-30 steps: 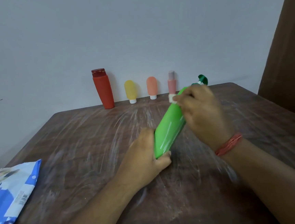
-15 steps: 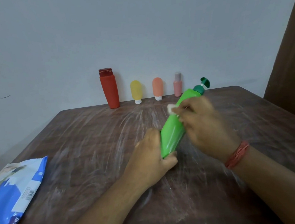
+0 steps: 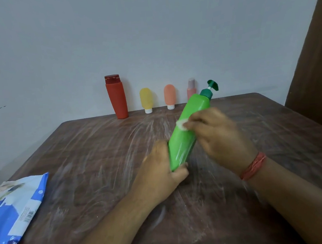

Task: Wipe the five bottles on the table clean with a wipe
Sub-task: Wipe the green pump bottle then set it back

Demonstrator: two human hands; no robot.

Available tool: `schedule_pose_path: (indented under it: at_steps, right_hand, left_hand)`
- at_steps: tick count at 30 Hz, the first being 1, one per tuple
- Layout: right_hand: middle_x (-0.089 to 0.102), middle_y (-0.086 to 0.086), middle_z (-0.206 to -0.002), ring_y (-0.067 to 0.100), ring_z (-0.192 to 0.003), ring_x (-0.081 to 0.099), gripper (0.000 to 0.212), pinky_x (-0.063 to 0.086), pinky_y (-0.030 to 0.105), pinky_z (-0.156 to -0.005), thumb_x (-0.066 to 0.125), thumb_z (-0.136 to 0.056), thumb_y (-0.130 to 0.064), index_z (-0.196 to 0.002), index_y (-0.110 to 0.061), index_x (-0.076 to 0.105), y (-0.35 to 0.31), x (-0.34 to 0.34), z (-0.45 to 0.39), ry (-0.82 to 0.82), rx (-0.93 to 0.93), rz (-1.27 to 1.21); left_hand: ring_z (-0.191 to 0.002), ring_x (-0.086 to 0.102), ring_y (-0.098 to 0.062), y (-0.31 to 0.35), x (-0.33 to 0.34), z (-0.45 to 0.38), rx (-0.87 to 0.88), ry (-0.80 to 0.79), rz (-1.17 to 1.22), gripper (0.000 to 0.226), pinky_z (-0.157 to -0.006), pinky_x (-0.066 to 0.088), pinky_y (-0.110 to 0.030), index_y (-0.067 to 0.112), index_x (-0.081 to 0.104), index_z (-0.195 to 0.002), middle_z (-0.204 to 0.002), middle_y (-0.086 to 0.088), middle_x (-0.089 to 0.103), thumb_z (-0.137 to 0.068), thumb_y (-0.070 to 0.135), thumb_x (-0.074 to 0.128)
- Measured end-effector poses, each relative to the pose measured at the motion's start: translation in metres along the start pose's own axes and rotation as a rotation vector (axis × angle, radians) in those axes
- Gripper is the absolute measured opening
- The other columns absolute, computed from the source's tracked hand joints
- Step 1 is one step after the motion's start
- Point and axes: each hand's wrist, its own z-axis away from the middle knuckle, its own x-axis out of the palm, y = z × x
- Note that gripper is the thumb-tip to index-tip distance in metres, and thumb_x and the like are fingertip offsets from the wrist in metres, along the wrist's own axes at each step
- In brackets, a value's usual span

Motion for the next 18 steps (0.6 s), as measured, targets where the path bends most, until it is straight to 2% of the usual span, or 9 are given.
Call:
schedule_pose_path:
  at_steps: [3,6,7,9,11,12,15,16,18]
  right_hand:
    - [0.065,0.012,-0.111,0.031,-0.101,0.057,0.038,0.051,0.042,-0.087,0.062,-0.083,0.010,-0.118,-0.002,0.070,0.009,-0.002,-0.003,0.072,0.167,-0.004]
    - [0.065,0.010,-0.110,0.029,-0.100,0.058,0.036,0.052,0.037,-0.086,0.066,-0.082,0.006,-0.116,-0.004,0.070,-0.002,0.004,0.008,-0.087,0.012,-0.055]
    - [0.065,0.010,-0.109,0.028,-0.099,0.059,0.034,0.052,0.036,-0.086,0.066,-0.083,0.006,-0.115,-0.004,0.071,-0.003,0.006,0.009,-0.103,-0.021,-0.059]
    - [0.065,0.011,-0.107,0.029,-0.099,0.059,0.031,0.052,0.037,-0.087,0.065,-0.084,0.006,-0.113,-0.004,0.071,0.004,0.007,0.002,-0.022,0.067,-0.068]
    - [0.064,0.012,-0.108,0.030,-0.100,0.059,0.031,0.051,0.041,-0.087,0.064,-0.086,0.007,-0.114,-0.003,0.069,0.008,0.008,-0.002,0.045,0.198,-0.077]
    - [0.063,0.013,-0.107,0.030,-0.099,0.059,0.030,0.051,0.041,-0.087,0.065,-0.086,0.006,-0.115,-0.002,0.069,0.006,0.009,-0.001,0.022,0.196,-0.091]
    - [0.063,0.011,-0.100,0.029,-0.091,0.061,0.020,0.053,0.041,-0.082,0.064,-0.091,-0.002,-0.111,-0.002,0.069,-0.007,0.013,0.008,-0.129,0.039,-0.144]
    - [0.063,0.011,-0.099,0.028,-0.090,0.062,0.019,0.054,0.041,-0.080,0.064,-0.091,-0.003,-0.110,-0.002,0.069,-0.008,0.011,0.007,-0.116,0.034,-0.148]
    - [0.065,0.012,-0.101,0.028,-0.091,0.062,0.019,0.054,0.042,-0.081,0.065,-0.090,0.001,-0.108,-0.001,0.070,-0.001,0.009,0.002,0.023,0.151,-0.153]
  left_hand:
    - [-0.072,0.051,-0.002,0.000,0.002,0.000,0.008,0.000,0.000,0.044,-0.053,0.034,-0.025,0.044,0.030,-0.102,-0.088,0.018,0.047,-0.072,0.065,0.055]
    - [-0.077,0.053,-0.001,-0.003,0.001,-0.003,-0.062,-0.013,0.068,0.047,-0.060,0.046,-0.030,0.041,0.036,-0.106,-0.093,0.016,0.051,-0.070,0.066,0.054]
    - [-0.078,0.053,-0.001,-0.005,-0.001,-0.004,-0.077,-0.025,0.097,0.049,-0.063,0.049,-0.032,0.039,0.039,-0.108,-0.094,0.015,0.052,-0.070,0.066,0.054]
    - [-0.081,0.054,-0.003,-0.007,-0.003,-0.003,-0.077,-0.053,0.126,0.051,-0.066,0.050,-0.033,0.036,0.042,-0.112,-0.097,0.014,0.053,-0.071,0.065,0.055]
    - [-0.084,0.053,-0.001,-0.007,-0.004,-0.003,-0.073,-0.065,0.142,0.052,-0.064,0.046,-0.027,0.037,0.041,-0.113,-0.098,0.014,0.052,-0.072,0.066,0.054]
    - [-0.085,0.052,0.001,-0.007,-0.004,-0.003,-0.080,-0.064,0.156,0.051,-0.061,0.043,-0.021,0.038,0.041,-0.112,-0.098,0.014,0.052,-0.072,0.066,0.053]
    - [-0.086,0.052,0.002,-0.007,-0.006,-0.004,-0.110,-0.046,0.220,0.042,-0.060,0.041,-0.012,0.036,0.043,-0.107,-0.095,0.010,0.054,-0.073,0.059,0.056]
    - [-0.085,0.053,0.002,-0.007,-0.007,-0.004,-0.110,-0.050,0.240,0.039,-0.061,0.042,-0.012,0.039,0.042,-0.105,-0.095,0.009,0.055,-0.074,0.057,0.057]
    - [-0.084,0.054,0.001,-0.006,-0.009,-0.003,-0.107,-0.078,0.284,0.037,-0.062,0.043,-0.011,0.040,0.043,-0.103,-0.096,0.009,0.056,-0.074,0.061,0.056]
